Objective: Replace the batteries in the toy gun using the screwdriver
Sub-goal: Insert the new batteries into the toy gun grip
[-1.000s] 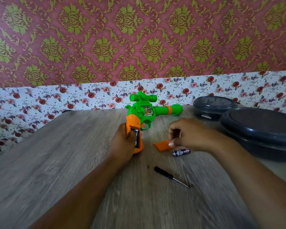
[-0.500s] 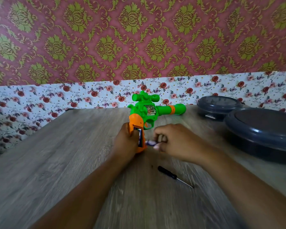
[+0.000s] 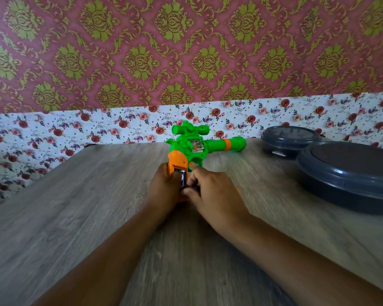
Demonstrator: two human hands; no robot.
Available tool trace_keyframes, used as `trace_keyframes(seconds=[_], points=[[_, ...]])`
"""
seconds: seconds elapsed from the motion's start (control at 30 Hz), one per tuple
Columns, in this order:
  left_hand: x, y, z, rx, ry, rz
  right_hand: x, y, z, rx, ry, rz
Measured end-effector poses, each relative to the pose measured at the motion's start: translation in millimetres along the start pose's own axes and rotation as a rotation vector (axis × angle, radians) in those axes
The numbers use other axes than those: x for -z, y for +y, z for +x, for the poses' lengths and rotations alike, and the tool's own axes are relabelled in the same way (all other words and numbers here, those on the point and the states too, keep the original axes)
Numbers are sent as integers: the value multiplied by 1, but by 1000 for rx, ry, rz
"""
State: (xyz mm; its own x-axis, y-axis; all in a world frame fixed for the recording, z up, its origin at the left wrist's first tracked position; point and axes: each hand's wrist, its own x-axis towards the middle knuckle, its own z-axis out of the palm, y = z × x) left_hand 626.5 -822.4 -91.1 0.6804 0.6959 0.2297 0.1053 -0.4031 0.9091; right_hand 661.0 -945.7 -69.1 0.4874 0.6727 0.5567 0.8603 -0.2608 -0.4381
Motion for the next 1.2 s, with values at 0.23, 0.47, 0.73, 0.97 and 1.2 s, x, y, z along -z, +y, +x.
trace_keyframes(seconds=[0.23,0.47,0.73,0.97,1.2], points=[[1,-2,-1,-46,13,-14,0,5,3,-57,-172,185],[-2,4,-7,41,-21,-191,-3,6,3,-25,-90,72],[-12,6,-10,39,-28,-390,-5,12,8,-186,17,228],[-14,5,-11,3,5,-340,-12,12,10,-184,58,211],[-12,2,-6,66,-3,-397,-15,6,7,-24,96,151]])
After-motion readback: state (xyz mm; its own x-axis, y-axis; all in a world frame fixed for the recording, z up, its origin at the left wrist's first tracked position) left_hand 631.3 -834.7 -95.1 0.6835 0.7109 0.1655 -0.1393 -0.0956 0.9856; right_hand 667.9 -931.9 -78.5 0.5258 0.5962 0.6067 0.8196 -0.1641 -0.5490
